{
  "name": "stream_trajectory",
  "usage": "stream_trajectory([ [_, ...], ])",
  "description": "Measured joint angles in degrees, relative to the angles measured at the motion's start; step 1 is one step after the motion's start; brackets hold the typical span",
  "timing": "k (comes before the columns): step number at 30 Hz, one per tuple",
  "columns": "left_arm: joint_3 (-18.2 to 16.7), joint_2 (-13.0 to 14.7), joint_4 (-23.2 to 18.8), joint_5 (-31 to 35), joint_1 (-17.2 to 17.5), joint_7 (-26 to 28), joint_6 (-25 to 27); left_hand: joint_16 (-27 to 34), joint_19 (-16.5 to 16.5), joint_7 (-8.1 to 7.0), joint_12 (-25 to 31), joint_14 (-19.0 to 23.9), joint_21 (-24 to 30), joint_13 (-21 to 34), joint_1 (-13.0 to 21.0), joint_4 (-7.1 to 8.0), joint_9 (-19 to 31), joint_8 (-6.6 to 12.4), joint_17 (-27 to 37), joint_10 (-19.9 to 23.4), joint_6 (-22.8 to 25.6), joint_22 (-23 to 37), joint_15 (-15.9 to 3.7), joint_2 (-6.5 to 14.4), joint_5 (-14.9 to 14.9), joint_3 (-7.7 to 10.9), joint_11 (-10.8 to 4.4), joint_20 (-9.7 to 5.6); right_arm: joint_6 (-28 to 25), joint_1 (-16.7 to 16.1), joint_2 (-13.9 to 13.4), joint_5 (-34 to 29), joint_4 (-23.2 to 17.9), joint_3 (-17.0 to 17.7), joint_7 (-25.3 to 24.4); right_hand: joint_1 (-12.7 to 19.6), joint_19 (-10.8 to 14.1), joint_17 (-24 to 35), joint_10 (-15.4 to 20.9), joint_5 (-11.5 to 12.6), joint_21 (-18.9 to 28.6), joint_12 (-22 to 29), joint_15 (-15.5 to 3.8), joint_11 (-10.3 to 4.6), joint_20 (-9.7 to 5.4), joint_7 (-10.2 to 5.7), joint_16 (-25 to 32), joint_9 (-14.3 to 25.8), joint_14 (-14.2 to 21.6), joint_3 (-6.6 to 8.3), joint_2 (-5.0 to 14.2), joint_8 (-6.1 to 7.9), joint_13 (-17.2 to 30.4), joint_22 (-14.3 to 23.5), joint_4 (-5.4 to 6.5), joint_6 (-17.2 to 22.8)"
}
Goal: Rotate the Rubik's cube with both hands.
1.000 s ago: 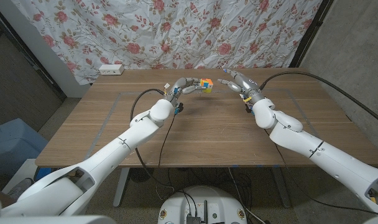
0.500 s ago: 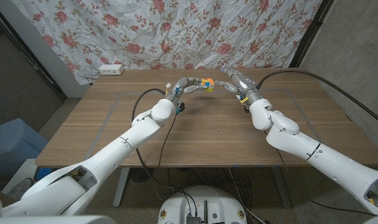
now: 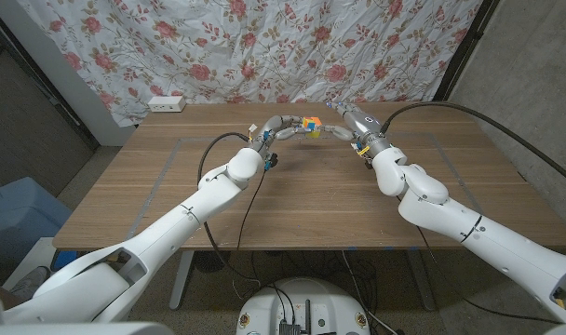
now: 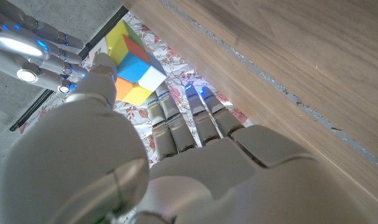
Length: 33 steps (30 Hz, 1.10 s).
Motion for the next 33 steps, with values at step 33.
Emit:
stream_trajectory([
  [33,0.0,-0.5,0.7,-0.4,-0.1,-0.1,-1.3,0.0,0.0,-0.15,-0.4,0.0,0.0,0.3,-0.5,-0.01,0.4,-0.03,0.0,0.3,0.1,0.0,0.00,0.5,-0.1,0.00,0.31,0.00,-1.1,-1.9,-0.1,-6.6,-2.3,-0.4,4.1,-1.9,-1.3,0.3,-1.7,-0.3,0.0,0.0,-1.57,-3.00,-0.72,0.29,0.0,-0.1,-2.5,-0.36,-0.03,0.45,0.0,0.0,2.10,4.8],
])
